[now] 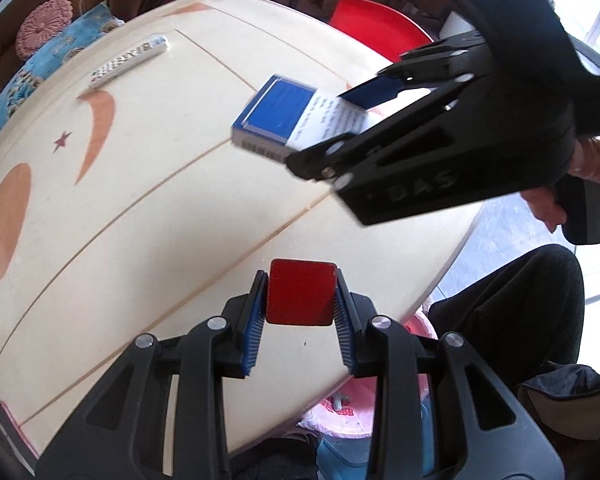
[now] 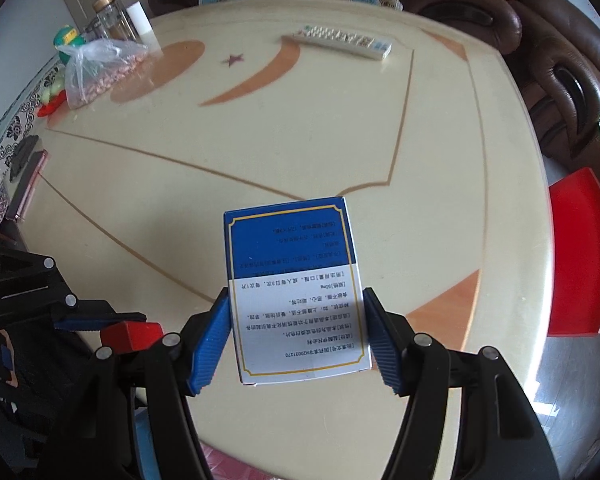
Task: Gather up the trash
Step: 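Lift the red cube and cigarette box with both tools and carry them over the pink bin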
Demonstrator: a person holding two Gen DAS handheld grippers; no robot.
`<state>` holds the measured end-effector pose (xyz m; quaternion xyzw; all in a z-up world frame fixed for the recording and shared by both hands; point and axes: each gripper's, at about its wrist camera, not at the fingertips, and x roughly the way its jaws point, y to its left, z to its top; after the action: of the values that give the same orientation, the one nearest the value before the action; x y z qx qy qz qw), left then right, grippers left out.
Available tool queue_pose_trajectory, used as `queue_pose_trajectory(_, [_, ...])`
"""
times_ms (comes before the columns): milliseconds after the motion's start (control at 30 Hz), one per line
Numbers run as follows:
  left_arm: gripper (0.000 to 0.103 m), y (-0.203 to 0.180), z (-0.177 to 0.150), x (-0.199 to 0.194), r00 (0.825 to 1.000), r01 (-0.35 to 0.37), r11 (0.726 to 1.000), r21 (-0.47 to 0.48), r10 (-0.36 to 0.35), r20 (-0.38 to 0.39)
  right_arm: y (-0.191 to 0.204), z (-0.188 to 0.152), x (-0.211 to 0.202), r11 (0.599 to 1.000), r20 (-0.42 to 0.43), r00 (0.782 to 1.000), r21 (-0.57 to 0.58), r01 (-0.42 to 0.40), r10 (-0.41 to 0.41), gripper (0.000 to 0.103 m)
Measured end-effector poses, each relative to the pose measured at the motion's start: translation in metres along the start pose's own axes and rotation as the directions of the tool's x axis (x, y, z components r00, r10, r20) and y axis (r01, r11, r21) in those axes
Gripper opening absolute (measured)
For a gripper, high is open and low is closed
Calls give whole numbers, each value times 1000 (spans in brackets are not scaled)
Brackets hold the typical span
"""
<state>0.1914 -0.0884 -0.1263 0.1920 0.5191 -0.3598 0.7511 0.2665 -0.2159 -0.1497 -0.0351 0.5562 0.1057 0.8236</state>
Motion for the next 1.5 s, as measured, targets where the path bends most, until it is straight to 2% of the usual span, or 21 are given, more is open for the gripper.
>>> queue_pose_trajectory(367, [32,-18,-22,-59,995,-51,998,-33,54,85,27,-20,-83,1000,117,993,-13,23,-22,62])
queue_pose_trajectory(600, [32,-25,-44,-88,988,-61,994,-86,72,139,49,-53,-127,999,165,986,-35,29,-22,62])
queue_pose_trajectory(900, [32,-44,-70,-102,984,-57,996,-74,69,163,75,-100,-162,997,186,982,-69,39,-26,62])
queue_pose_trajectory(1167, [32,-64,-92,-94,988,-30,997,-72,41,146,91,-137,-173,995,181,983,-86,47,-31,62])
queue_pose_trajectory(1500, [32,-78,-121,-45,997,19,996,-83,-13,77,98,-184,-137,998,114,993,-61,30,-23,62])
